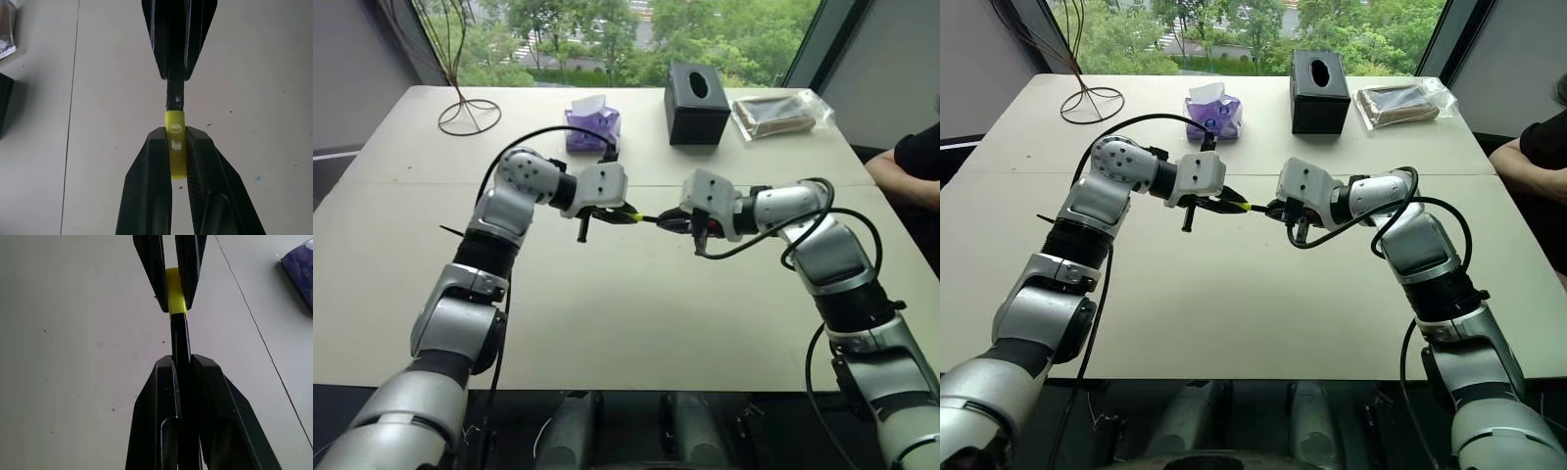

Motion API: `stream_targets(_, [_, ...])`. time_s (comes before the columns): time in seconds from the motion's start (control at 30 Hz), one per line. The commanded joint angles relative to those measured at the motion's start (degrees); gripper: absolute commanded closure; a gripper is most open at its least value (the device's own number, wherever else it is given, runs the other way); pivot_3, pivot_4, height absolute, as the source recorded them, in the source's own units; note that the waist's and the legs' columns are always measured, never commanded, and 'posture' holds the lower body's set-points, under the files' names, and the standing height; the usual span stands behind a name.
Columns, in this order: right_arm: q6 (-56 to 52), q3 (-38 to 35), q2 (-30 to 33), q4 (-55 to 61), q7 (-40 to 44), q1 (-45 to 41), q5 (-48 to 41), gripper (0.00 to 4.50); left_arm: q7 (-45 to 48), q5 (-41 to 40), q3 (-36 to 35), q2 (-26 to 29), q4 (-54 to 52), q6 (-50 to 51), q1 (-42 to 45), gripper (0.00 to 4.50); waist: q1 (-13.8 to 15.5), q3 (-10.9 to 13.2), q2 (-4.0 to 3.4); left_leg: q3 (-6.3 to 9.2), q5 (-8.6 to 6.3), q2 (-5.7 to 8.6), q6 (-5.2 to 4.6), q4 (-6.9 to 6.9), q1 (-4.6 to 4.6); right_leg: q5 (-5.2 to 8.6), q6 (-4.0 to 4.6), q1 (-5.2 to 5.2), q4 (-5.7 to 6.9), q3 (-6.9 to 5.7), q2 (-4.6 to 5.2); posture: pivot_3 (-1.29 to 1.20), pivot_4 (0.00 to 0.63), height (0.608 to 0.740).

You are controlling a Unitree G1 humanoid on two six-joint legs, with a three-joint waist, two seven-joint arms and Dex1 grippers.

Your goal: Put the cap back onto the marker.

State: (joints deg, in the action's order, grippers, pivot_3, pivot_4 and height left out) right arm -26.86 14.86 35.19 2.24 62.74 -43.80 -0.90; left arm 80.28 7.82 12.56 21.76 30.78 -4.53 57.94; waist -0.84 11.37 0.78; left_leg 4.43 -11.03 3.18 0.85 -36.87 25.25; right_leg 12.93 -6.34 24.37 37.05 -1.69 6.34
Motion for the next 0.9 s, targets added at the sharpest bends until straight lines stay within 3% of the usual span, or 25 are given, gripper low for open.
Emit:
stream_targets(0.03, [3.7,-0.8,-2.1,0.6,-3.1,-6.0,0.7,4.50,2.9,-3.4,4.8,-5.1,-3.8,-1.7,0.5,4.43,0.0,0.0,0.00,0.01,0.00,0.00,0.00,0.00,0.00,0.00,0.00,0.00,0.00,0.00,-0.01,0.00,0.150,0.740])
stream_targets(0.23, [6.8,0.3,-2.0,-0.1,-4.4,-7.0,3.9,4.50,1.6,-3.6,4.4,-5.4,-4.0,-4.8,-0.4,4.43,0.0,0.0,0.00,0.01,0.00,0.00,0.00,0.00,0.00,0.00,0.00,0.00,0.00,0.00,-0.01,0.00,0.150,0.740])
stream_targets(0.53, [1.3,-7.8,-5.9,3.7,-5.2,-5.1,-3.9,4.50,-1.2,-7.6,-0.2,-6.1,-4.6,-7.2,-1.6,4.43,0.0,0.0,-0.01,0.10,0.00,-0.01,0.00,-0.01,0.01,0.00,0.00,0.01,0.00,0.01,-0.01,0.00,0.150,0.740])
stream_targets(0.9, [1.5,-6.1,-4.0,3.3,-4.4,-4.2,-1.5,4.50,0.1,-5.1,1.1,-4.5,-3.7,-5.4,-1.7,4.43,0.0,0.0,-0.01,0.07,0.00,0.00,0.00,-0.01,0.01,0.00,0.00,0.01,0.00,0.01,-0.01,0.00,0.150,0.740])
